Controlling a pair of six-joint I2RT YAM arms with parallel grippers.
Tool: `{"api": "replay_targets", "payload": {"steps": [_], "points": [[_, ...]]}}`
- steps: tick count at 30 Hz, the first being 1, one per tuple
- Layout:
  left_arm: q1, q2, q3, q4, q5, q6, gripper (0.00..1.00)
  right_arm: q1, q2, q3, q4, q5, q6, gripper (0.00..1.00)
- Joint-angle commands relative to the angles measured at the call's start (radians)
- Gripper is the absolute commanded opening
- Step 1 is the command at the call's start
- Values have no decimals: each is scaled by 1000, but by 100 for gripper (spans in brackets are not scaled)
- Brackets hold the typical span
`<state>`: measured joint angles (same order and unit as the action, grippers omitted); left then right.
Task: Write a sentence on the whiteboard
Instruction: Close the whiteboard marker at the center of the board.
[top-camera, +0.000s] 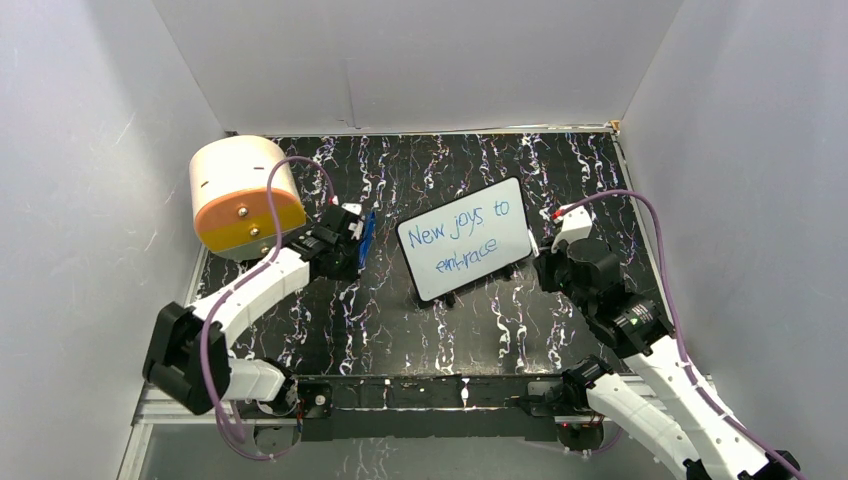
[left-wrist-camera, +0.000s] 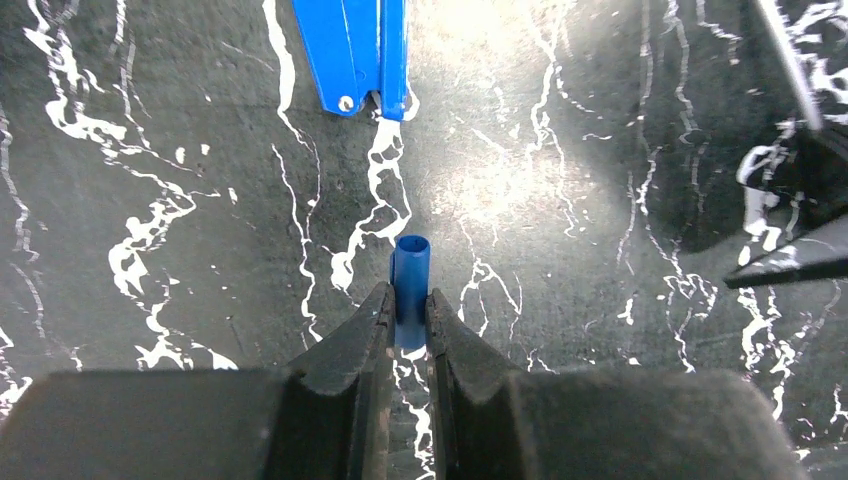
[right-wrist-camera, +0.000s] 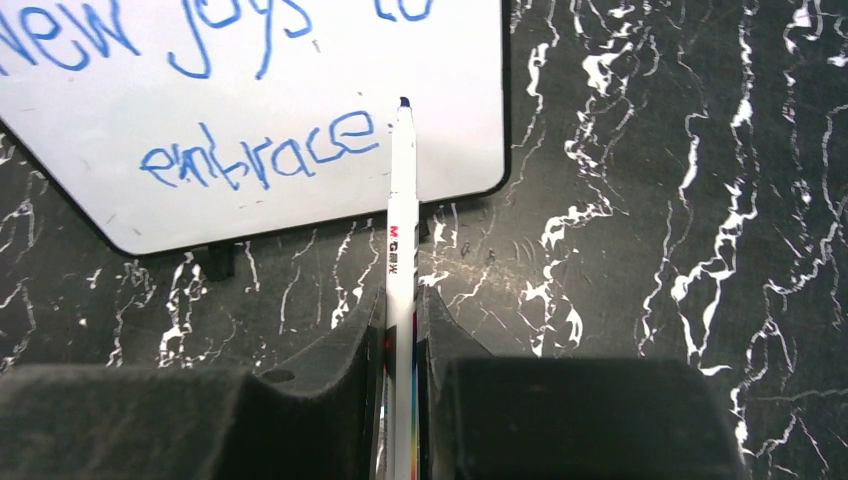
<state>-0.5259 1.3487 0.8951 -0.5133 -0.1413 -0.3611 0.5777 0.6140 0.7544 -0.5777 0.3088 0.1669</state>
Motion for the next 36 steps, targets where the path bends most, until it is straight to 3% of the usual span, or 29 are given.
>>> {"api": "replay_targets", "payload": {"steps": [1, 9, 17, 36], "points": [[-3, -123, -3, -10, -10, 75, 0, -3, -14, -7, 79, -79, -23, 0], [-12, -305, 30, 48, 114, 267, 0, -2, 19, 12, 92, -158, -26, 0], [-58, -373, 73, 71, 230, 478, 0, -2, 75, 44, 92, -329, -43, 0], [-151, -394, 101, 172, 386, 938, 0, -2, 214, 153, 123, -691, -73, 0]]}}
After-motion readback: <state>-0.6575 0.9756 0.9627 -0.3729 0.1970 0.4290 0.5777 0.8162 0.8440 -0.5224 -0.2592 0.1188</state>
